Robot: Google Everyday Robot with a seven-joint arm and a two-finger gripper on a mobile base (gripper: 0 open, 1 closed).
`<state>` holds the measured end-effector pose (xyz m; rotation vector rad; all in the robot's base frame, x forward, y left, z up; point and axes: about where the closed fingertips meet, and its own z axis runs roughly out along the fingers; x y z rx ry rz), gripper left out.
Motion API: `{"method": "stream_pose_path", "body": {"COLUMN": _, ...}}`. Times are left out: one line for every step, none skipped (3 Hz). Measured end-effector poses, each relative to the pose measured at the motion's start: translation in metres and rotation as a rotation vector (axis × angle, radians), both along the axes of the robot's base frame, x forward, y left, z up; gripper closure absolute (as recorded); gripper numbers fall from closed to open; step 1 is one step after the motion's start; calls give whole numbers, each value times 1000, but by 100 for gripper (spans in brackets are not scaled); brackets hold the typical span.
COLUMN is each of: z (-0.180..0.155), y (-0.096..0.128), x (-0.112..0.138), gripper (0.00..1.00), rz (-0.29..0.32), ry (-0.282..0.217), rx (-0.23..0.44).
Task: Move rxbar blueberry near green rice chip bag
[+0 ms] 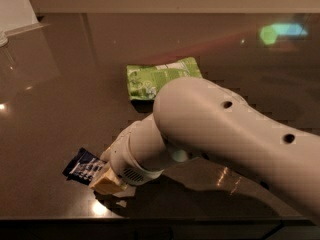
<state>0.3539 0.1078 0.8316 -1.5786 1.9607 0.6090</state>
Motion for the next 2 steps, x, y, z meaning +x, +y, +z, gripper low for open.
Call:
{"method": "stream_pose_path", "body": {"z": 13, "y": -17, "x": 19, "gripper": 98, "rz": -44, "ry": -30, "rx": 12}}
{"method": "stream_pose_path", "body": {"z": 34, "y": -34, "x": 43, "gripper": 100, "rz": -93, "ry": -75, "rx": 28}}
